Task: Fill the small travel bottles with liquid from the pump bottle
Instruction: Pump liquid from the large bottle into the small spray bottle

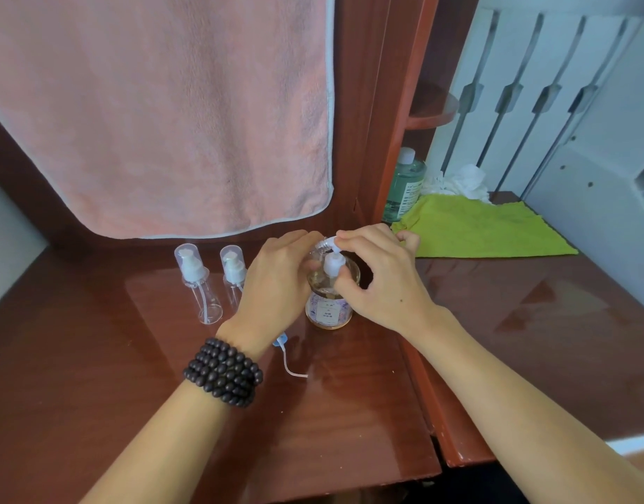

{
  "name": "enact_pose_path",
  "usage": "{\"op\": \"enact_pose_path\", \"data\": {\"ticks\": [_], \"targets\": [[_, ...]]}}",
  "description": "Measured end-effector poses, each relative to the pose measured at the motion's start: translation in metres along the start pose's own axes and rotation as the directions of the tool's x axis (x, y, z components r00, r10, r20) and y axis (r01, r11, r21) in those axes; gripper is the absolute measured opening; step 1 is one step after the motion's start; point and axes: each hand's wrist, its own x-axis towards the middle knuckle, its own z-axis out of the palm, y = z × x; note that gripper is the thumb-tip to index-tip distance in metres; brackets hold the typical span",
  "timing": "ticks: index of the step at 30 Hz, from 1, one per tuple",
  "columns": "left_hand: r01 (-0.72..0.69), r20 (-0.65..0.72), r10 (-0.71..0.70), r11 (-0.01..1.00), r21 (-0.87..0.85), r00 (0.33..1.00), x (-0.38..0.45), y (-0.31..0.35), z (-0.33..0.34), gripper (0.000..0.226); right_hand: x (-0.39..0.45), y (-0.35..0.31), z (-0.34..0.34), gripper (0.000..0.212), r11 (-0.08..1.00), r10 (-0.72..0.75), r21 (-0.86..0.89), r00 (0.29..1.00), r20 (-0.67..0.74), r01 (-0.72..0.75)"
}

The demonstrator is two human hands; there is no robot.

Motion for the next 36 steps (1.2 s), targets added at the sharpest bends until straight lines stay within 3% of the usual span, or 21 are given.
{"op": "enact_pose_path", "data": {"ticks": [13,36], "targets": [[-0.007,-0.013,0.007,0.999,-0.031,1.0,-0.0038,0.0022,0.0002,0.027,-0.0019,-0.0005,0.0041,0.028,0.999,0.037,0.026,0.999,0.008,-0.038],[0.015,-0.002,-0.015,0.999,-0.031,1.0,0.0,-0.0013,0.001,0.037,-0.0018,0.0026,0.0041,0.031,1.0,-0.004,0.011,0.999,-0.041,0.004]]}}
